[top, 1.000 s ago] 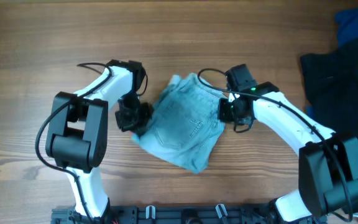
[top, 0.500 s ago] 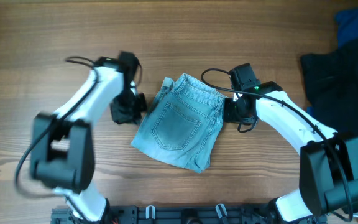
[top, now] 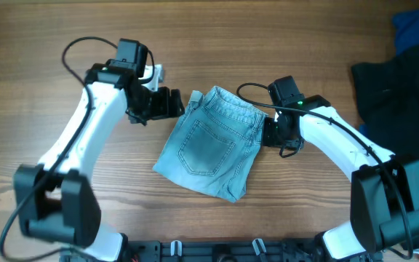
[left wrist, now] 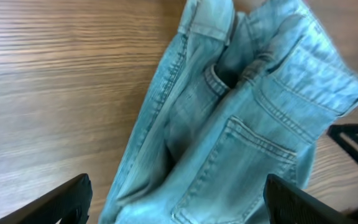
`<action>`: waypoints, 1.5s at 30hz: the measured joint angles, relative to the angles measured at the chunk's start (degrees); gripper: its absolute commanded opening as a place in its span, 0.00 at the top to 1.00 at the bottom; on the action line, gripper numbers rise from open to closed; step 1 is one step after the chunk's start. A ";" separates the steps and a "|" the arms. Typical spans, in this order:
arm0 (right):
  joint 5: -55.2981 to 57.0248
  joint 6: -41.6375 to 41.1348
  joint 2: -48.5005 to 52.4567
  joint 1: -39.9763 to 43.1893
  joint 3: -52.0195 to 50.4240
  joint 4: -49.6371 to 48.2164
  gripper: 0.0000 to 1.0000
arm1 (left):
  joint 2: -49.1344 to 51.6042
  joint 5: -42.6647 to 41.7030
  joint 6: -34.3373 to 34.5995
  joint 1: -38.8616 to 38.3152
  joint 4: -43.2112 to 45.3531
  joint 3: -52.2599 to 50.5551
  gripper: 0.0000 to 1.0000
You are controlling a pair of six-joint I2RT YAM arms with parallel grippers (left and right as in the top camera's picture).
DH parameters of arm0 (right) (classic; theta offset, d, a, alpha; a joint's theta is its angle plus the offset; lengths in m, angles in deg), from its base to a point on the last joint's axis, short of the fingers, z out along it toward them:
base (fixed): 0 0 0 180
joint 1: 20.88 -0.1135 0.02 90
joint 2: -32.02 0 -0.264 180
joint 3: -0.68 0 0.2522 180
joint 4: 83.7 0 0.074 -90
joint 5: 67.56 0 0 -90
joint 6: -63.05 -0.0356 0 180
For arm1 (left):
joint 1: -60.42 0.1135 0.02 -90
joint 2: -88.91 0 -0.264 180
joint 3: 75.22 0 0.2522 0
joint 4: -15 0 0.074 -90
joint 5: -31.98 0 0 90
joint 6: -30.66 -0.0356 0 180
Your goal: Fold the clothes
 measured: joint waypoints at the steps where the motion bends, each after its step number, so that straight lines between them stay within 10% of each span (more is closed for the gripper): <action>1: 0.00 -0.02 0.00 0.00 0.00 0.09 0.59 | 1.68 -0.85 -0.79 0.00 0.66 0.00 0.12; 17: 0.00 -1.51 0.00 0.00 0.00 0.81 0.59 | 17.35 -10.47 -8.04 -4.87 2.73 0.57 0.22; 22: 0.00 -1.68 0.00 0.00 0.00 1.25 0.60 | 18.80 -10.95 -8.15 -4.37 1.62 1.53 0.48; 25: 0.00 -1.70 0.00 0.00 0.00 1.27 0.60 | 19.67 -10.97 -8.79 -4.04 1.42 1.77 0.94; 38: 0.68 -0.57 0.00 0.00 0.13 5.44 0.60 | 20.72 -10.25 -2.45 -2.23 0.13 1.92 0.96; 45: 3.19 0.92 -4.68 0.07 1.42 9.64 0.60 | 20.39 -0.44 4.22 12.72 -0.72 5.60 0.96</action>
